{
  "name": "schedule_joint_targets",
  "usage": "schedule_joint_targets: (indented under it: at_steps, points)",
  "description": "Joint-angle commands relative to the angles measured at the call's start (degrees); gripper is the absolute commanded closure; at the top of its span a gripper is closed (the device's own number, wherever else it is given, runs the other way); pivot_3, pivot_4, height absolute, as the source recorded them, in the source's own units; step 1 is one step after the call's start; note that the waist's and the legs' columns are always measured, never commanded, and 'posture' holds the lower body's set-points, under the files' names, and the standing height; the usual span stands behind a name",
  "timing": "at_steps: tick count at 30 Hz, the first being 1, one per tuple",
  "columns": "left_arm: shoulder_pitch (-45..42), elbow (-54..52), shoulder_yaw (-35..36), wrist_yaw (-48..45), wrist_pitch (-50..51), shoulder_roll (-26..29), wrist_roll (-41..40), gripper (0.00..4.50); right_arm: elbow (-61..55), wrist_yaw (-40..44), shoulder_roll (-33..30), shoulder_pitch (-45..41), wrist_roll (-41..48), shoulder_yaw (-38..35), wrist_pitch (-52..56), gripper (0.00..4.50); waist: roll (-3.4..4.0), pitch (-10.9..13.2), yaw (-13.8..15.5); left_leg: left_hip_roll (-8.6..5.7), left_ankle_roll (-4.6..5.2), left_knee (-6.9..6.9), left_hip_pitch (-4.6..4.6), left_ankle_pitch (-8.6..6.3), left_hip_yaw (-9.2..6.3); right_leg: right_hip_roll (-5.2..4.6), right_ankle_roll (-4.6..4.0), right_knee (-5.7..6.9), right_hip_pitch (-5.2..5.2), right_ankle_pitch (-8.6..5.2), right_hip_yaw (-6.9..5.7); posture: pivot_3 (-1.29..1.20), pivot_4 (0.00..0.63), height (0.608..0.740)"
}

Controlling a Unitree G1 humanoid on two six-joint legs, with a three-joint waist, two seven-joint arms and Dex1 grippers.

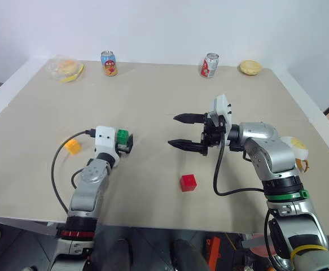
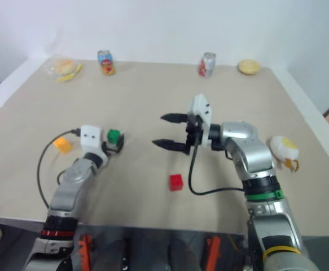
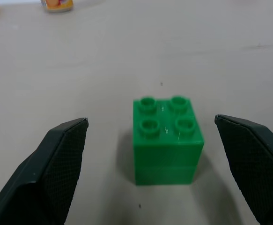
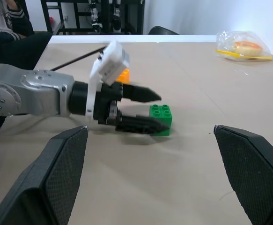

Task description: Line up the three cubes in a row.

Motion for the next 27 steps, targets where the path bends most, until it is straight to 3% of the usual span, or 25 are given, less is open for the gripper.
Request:
schedule_joint_targets:
  at_steps: [1,3,4,10,11,14,17,19,22,27]
  points:
    - [-2.37,1.34,0.21,0.59,0.11,0.21,0.87,0.00,-1.40,-0.64,0.27,-0.94,0.27,-0.73,-0.80,0.04,0.00,0.00,0.00,0.00,0.00,0.00,-0.01,0.00,-0.01,0.01,0.00,0.00,-0.01,0.00,0.00,0.00,0.150,0.733]
    - [-3.16,2.02,0.29,0.52,-0.30,0.11,0.82,0.00,-1.59,-0.77,0.28,-0.75,0.21,-0.82,-0.79,0.04,0.00,0.00,0.00,0.00,0.00,-0.01,-0.01,0.00,-0.02,0.01,0.00,0.00,0.00,0.00,-0.01,0.00,0.150,0.733]
    - [-3.43,2.18,0.15,0.36,-0.42,0.12,0.85,0.53,-1.74,-0.82,0.22,-0.59,0.22,-0.82,-0.79,0.00,0.00,0.00,0.00,0.00,0.00,0.00,0.00,0.00,-0.02,0.00,0.01,0.00,0.01,0.00,-0.01,0.00,0.150,0.733]
    - [-3.80,3.02,-0.65,-0.50,-0.54,0.18,1.12,2.55,-2.41,-0.95,-0.13,0.12,0.30,-0.87,-0.61,0.00,0.00,0.00,-0.01,0.00,-0.01,-0.01,0.00,0.01,-0.02,0.00,0.00,0.00,0.00,0.00,-0.01,0.00,0.150,0.733]
    - [-3.77,3.07,-0.62,-0.55,-0.43,0.18,1.11,3.08,-2.49,-0.95,-0.19,0.20,0.23,-0.83,-0.63,0.00,0.00,0.00,0.00,0.00,-0.01,-0.01,0.00,0.00,-0.01,0.00,0.01,0.00,0.00,0.00,-0.01,0.00,0.150,0.733]
    - [-3.60,2.85,-0.99,-1.63,-0.17,0.61,1.09,3.13,-2.90,-0.90,-0.53,0.55,0.02,-0.81,-0.79,0.00,0.00,0.00,-0.01,0.00,-0.01,-0.01,0.00,0.00,-0.02,0.00,0.01,0.00,0.00,0.00,-0.01,0.00,0.150,0.733]
    - [-2.62,-0.04,-2.51,-8.71,-1.36,2.74,-1.06,3.13,-4.64,-0.24,-1.97,1.25,1.41,-2.01,0.52,0.00,0.00,0.00,-0.01,0.00,-0.01,-0.01,0.00,0.00,-0.01,0.00,0.00,0.00,0.00,0.00,-0.01,0.00,0.150,0.733]
    - [-1.19,-3.38,-3.75,-16.47,-2.19,5.00,-4.26,3.13,-6.86,1.03,-3.89,2.42,3.03,-2.89,2.20,0.00,0.00,0.00,-0.01,0.00,-0.02,-0.03,-0.02,0.00,-0.01,0.00,-0.01,0.00,-0.02,-0.02,-0.01,0.00,0.150,0.733]
    - [3.16,-10.82,-7.35,-33.53,-4.95,12.41,-9.61,3.13,-12.31,6.62,-10.50,6.87,4.58,-2.27,4.09,0.00,0.01,0.00,0.03,0.00,-0.09,-0.12,-0.06,-0.04,0.00,-0.04,-0.12,0.00,-0.06,-0.13,-0.02,0.00,0.150,0.733]
    - [7.80,-15.40,-11.17,-53.26,-8.89,23.04,-14.42,3.13,-17.56,9.10,-16.34,11.29,6.02,-2.94,4.93,0.00,0.02,0.01,-0.17,0.06,-0.23,-0.18,0.01,-0.19,0.04,-0.05,-0.43,0.00,-0.11,-0.48,-0.05,0.00,0.150,0.733]
